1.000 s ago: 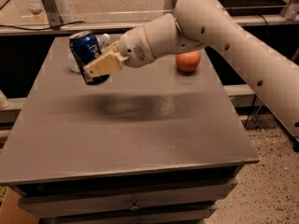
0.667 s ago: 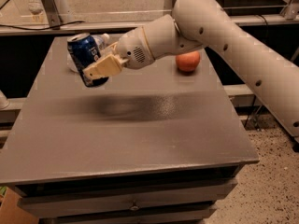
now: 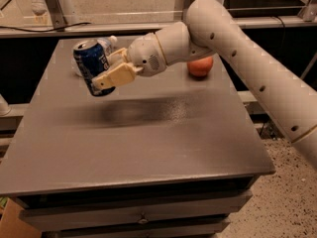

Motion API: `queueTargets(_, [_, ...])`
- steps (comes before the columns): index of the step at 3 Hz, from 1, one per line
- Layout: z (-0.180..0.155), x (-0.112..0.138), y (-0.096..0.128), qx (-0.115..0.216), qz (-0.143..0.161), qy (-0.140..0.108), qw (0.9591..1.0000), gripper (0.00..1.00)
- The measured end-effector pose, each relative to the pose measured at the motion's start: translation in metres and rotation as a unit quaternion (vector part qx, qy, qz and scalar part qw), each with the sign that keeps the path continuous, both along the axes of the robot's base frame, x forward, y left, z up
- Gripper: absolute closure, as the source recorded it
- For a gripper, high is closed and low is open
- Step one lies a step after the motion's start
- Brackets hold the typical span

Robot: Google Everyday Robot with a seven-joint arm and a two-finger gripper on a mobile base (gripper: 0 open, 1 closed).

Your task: Place pepsi can upright

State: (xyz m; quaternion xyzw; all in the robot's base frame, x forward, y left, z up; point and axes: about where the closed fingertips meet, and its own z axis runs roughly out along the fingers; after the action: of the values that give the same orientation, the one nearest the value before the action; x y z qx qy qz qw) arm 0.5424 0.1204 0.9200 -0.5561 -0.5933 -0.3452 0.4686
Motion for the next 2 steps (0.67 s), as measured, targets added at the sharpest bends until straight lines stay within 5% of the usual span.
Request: queueTargets(2, [0.006, -0.014, -0.031, 0.013, 0.084, -0.074, 0.9936, 1.00])
